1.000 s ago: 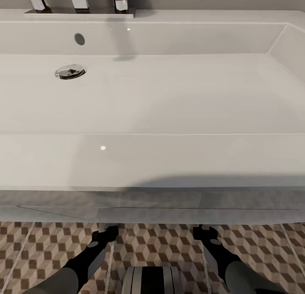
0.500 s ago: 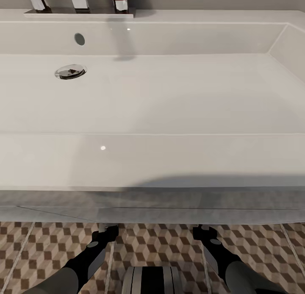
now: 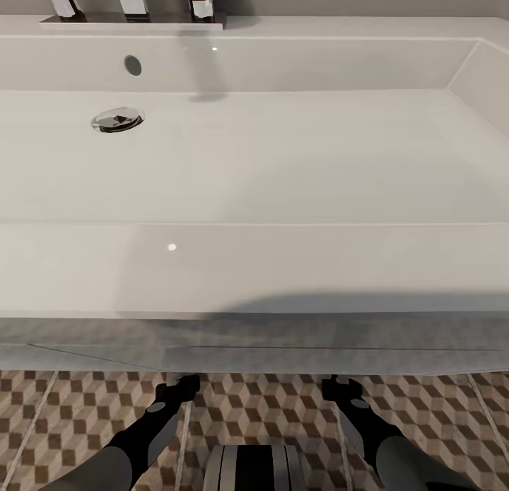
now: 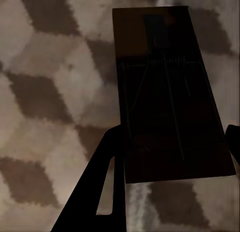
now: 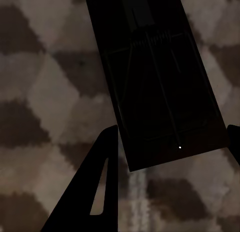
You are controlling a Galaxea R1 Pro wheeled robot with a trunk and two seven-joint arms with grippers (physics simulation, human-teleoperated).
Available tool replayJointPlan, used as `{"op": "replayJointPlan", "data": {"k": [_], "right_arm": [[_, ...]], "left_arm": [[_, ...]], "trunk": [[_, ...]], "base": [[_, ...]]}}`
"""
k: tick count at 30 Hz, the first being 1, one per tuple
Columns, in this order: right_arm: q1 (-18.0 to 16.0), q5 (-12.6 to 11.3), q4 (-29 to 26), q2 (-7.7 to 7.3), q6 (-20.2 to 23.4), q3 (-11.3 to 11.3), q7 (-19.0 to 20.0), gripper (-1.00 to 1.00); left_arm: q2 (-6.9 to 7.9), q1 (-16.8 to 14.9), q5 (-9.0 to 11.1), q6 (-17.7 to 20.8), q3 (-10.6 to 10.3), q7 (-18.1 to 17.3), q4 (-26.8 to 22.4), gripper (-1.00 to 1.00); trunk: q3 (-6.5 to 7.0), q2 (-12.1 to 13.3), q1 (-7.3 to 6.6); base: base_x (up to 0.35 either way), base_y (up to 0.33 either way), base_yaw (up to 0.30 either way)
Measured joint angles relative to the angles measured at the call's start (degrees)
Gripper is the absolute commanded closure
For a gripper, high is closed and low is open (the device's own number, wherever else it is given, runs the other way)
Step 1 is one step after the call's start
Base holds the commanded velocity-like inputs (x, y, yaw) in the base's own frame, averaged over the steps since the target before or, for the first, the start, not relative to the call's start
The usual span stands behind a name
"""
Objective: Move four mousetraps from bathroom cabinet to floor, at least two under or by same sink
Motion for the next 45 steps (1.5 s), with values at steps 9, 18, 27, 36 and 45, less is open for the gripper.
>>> {"op": "replayJointPlan", "data": {"k": [9, 18, 27, 36, 45], "right_arm": [[0.00, 0.03, -0.04, -0.01, -0.03, -0.04, -0.02, 1.00], [0.00, 0.03, -0.05, 0.00, -0.03, -0.01, 0.00, 1.00], [0.00, 0.03, -0.05, 0.00, -0.04, 0.02, 0.00, 1.00], [0.00, -0.03, -0.05, -0.01, -0.03, 0.02, 0.00, 1.00], [0.00, -0.05, -0.05, -0.08, -0.03, 0.01, 0.00, 1.00]], "left_arm": [[-0.08, 0.04, -0.01, 0.15, -0.08, 0.22, -0.14, 1.00], [-0.06, 0.05, -0.01, -0.14, -0.15, 0.35, -0.08, 1.00], [0.00, 0.05, 0.00, -0.39, -0.11, 0.44, -0.15, 1.00], [0.03, 0.05, 0.00, -0.42, -0.09, 0.45, -0.12, 1.00], [0.03, 0.05, 0.05, -0.42, -0.09, 0.45, -0.04, 1.00]], "trunk": [[0.00, 0.00, 0.00], [-1.11, -0.07, 0.13], [-1.11, -0.07, 0.13], [-1.11, -0.07, 0.13], [-1.11, -0.07, 0.13]], "base": [[0.000, 0.000, 0.000], [0.000, 0.000, 0.000], [0.000, 0.000, 0.000], [0.000, 0.000, 0.000], [0.000, 0.000, 0.000]]}}
